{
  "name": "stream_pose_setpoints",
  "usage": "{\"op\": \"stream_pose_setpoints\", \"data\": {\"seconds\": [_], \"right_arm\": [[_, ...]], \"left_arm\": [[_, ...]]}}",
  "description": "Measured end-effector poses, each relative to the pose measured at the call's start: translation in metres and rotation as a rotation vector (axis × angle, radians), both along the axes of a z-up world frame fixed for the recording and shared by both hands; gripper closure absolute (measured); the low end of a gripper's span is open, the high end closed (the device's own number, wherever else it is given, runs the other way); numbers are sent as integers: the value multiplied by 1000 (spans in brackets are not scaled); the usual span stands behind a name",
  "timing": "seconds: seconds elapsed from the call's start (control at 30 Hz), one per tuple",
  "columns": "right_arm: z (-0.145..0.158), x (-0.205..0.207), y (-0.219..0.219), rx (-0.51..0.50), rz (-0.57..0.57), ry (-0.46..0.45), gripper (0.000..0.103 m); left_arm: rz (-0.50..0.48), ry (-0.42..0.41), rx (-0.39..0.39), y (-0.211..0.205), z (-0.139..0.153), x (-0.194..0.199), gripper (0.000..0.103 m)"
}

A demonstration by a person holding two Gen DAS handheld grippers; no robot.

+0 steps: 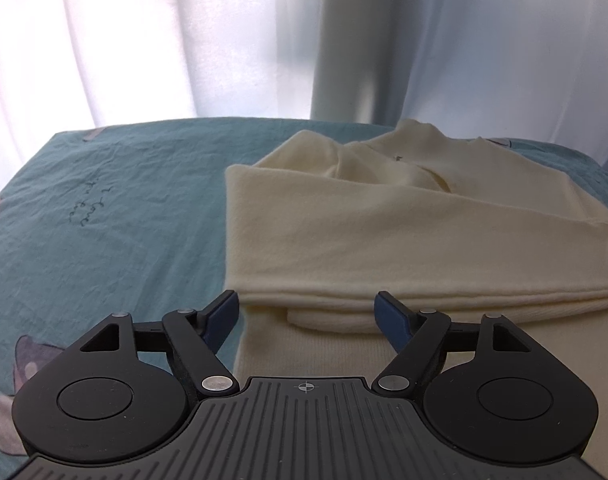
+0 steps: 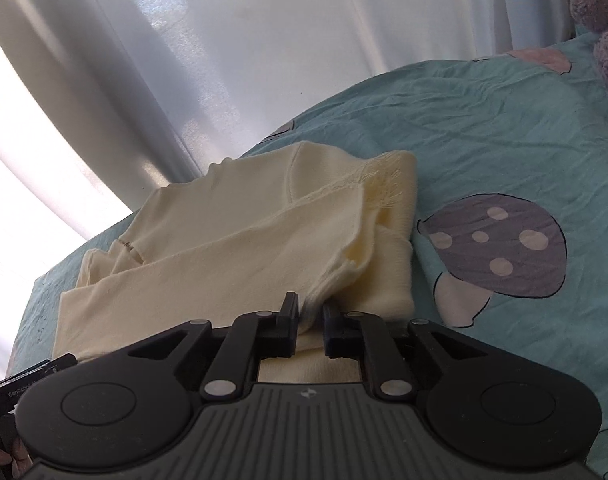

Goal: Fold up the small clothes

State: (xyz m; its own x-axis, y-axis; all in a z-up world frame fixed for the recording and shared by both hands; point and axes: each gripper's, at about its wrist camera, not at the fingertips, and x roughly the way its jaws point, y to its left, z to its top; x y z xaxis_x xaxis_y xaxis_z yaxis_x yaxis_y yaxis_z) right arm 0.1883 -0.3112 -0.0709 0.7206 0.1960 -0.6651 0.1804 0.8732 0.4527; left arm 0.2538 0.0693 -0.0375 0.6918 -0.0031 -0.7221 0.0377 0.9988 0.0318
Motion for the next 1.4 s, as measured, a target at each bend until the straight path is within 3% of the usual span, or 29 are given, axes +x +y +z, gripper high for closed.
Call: {"op": "stream_pose_setpoints", "data": {"seconds": [0.07,0.13,0.23,0.37,0.47,0.53,0.6,0.77,1.0,1.07,1.2,1.27,1.4], "right_arm": [[3,-8,-2,93,55,-11,58],[8,-19,1,149,132,-9,52],[13,-44,11,178,252,18,51],[19,-97,26,60,337,102,47],[21,-142,23,-1,326,153,43],[19,-166,15,17,287,189,43],[18,-184,8,56,253,205,43],[17,-206,2,109,246,237,49],[8,-226,-14,223,220,276,57],[6,-230,-16,253,214,277,61],[2,-230,-18,304,218,285,72],[-1,-230,-16,324,227,292,79],[-8,-233,-8,346,246,294,90]], "left_arm": [[11,23,-4,7,1,-10,23],[22,48,5,13,1,-24,23],[37,98,5,23,2,-50,22],[38,171,-18,34,3,-91,22],[14,215,-8,38,0,-120,22],[-6,237,-10,43,3,-135,23],[-18,279,-38,49,6,-146,31],[-39,358,-83,60,11,-164,47],[-55,432,-132,73,14,-187,48],[-58,452,-147,74,15,-190,58],[-43,498,-250,83,13,-193,68],[-48,516,-286,85,11,-193,82],[-64,528,-300,86,10,-194,93]]}}
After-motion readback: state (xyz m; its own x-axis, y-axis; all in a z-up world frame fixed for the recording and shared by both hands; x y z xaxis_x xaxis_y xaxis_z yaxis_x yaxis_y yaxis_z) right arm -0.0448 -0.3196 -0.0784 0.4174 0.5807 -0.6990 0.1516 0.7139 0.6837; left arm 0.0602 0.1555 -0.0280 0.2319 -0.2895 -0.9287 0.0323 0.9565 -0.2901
